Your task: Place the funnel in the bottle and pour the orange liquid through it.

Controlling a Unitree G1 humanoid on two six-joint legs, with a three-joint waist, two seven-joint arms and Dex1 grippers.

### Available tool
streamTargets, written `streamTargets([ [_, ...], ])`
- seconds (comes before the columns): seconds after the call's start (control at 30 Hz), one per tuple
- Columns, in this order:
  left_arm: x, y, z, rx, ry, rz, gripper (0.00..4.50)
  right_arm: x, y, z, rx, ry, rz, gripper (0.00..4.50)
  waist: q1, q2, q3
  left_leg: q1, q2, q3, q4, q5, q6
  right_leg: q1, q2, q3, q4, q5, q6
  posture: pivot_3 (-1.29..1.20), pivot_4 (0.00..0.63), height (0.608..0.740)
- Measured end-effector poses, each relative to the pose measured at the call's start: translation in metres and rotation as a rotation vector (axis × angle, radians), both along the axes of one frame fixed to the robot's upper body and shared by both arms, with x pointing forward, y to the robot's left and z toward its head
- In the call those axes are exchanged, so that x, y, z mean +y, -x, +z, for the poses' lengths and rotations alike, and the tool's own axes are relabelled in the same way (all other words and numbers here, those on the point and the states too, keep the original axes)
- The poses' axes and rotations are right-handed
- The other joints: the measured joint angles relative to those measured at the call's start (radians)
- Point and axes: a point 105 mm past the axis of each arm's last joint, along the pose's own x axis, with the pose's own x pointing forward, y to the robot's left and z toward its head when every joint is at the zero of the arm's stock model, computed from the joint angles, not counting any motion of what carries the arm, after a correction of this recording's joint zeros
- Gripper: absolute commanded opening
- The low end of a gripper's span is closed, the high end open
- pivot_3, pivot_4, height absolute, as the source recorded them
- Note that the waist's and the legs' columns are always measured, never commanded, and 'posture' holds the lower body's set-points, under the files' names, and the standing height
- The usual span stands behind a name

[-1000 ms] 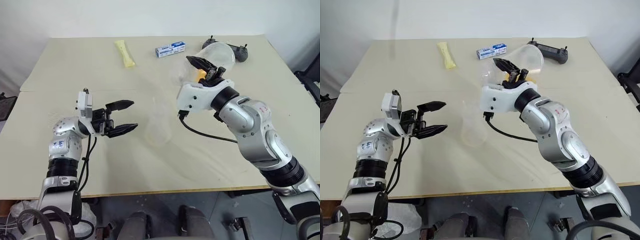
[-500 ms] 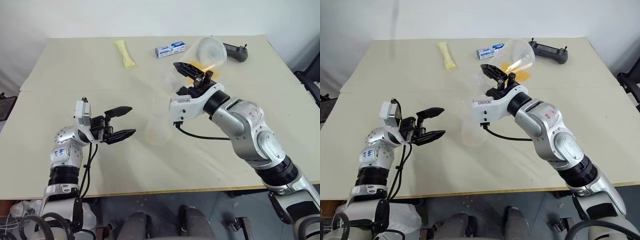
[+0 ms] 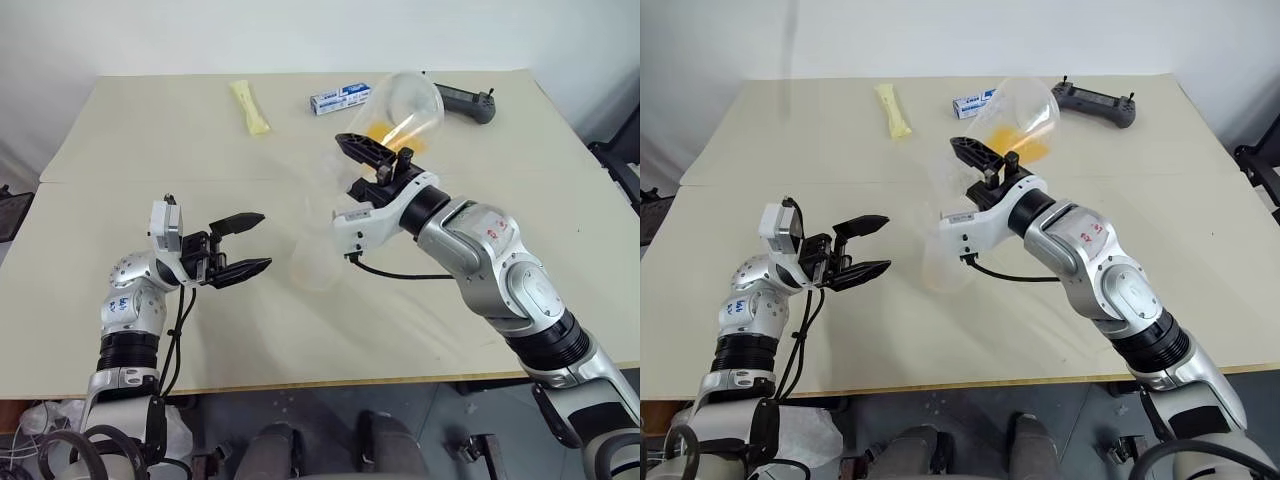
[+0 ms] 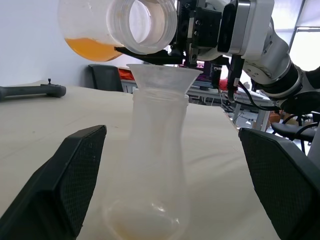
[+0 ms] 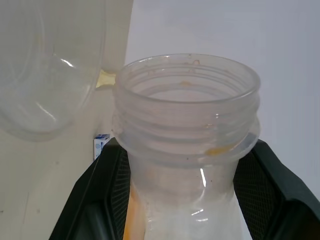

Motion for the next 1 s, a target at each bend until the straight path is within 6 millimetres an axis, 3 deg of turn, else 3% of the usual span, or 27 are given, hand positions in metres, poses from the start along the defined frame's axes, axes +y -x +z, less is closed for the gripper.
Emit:
streamTargets([
  [1.0,-0.0024,-0.0019,0.0070,-0.012,0.001,-0.012,4.50,-0.0066,-0.0008,-0.0028,-0.095,0.102,0.001,2.45,0.000,0.000,0.000,0.000,0.000,0.000,0.000,0.000,0.000,0.000,0.000,0.000,0.000,0.000,0.000,0.00,0.150,0.740],
])
